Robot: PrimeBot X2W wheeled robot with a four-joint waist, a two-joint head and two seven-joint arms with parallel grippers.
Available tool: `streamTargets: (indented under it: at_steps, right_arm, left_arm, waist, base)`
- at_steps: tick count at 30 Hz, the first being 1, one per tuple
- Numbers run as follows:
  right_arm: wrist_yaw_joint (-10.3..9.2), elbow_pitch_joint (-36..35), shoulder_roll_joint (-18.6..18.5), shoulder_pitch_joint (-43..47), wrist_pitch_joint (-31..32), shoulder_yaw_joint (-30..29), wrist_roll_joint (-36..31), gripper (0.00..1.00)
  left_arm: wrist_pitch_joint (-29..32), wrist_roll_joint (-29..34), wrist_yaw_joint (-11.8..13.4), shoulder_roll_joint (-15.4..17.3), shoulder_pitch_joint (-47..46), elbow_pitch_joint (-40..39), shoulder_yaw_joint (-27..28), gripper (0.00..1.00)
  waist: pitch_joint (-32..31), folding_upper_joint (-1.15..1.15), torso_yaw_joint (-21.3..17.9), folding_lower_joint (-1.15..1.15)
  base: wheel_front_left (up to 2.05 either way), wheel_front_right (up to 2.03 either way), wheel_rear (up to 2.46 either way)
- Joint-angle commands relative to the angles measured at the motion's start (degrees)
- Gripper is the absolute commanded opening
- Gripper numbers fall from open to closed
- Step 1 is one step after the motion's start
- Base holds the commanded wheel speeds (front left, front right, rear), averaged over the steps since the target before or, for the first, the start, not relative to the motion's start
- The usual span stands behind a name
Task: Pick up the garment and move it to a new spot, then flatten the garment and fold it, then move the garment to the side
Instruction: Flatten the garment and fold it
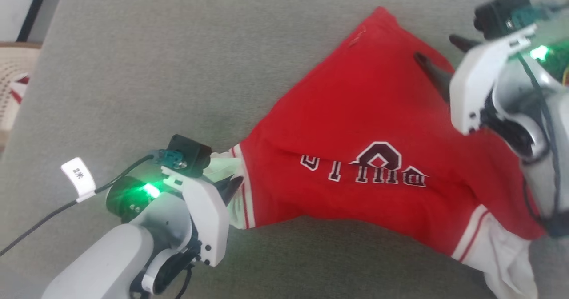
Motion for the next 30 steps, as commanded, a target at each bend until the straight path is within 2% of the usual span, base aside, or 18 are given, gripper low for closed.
streamTargets:
  at_steps: [1,5,6,14,24,25,26,27,30]
  right_arm:
    - [-0.02,5.22,-0.15,-3.82,-2.33,2.01,-0.27,1.0]
    - [-0.02,17.13,-0.14,-11.52,-5.5,7.48,-0.19,1.0]
    - [-0.02,17.13,-0.14,-11.52,-5.5,7.48,-0.19,1.0]
    - [-0.02,38.01,1.1,-22.69,-6.23,12.13,1.28,1.0]
    - [-0.08,50.85,1.49,-27.46,-2.48,18.9,2.96,1.0]
    - [-0.08,51.88,1.65,-27.31,-1.63,19.55,3.19,0.85]
    - [-0.08,52.61,1.67,-27.24,-0.94,20.08,3.5,0.24]
    - [-0.08,53.35,1.37,-27.32,-0.6,20.46,3.58,0.0]
    - [-0.08,55.07,0.85,-28.16,-1.04,21.1,3.65,0.0]
  left_arm:
    - [-0.35,0.58,-0.57,-0.79,-1.21,0.48,-0.44,0.0]
    - [-0.59,0.88,-1.71,-2.54,-2.76,1.66,-1.55,0.0]
    - [-0.59,0.88,-1.71,-2.54,-2.76,1.66,-1.55,0.0]
    - [-1.18,1.32,-4.07,-6.27,-5.76,4.44,-3.91,0.0]
    - [-2.59,0.75,-5.23,-8.08,-6.57,6.57,-4.55,0.0]
    - [-2.74,0.68,-5.28,-8.19,-6.57,6.7,-4.58,0.0]
    - [-2.88,0.65,-5.36,-8.25,-6.59,6.79,-4.62,0.0]
    - [-2.97,0.59,-5.42,-8.31,-6.63,6.92,-4.61,0.0]
    - [-3.12,0.38,-5.41,-8.26,-6.68,7.31,-4.43,0.0]
  waist:
    - [0.71,0.0,1.79,0.0]
    - [1.44,0.0,4.47,0.0]
    - [1.44,0.0,4.47,0.0]
    - [2.86,0.0,9.7,0.0]
    - [5.02,0.0,12.24,0.0]
    - [5.08,0.0,12.31,0.0]
    - [5.14,0.0,12.36,0.0]
    - [5.21,0.0,12.39,0.0]
    - [5.26,0.0,12.15,0.0]
  base:
    - [0.0,0.0,0.0]
    - [0.0,0.0,0.0]
    - [0.0,0.0,0.0]
    - [0.0,0.0,0.0]
    - [0.0,0.0,0.0]
    - [0.0,0.0,0.0]
    - [0.0,0.0,0.0]
    - [0.0,0.0,0.0]
    - [0.0,0.0,0.0]
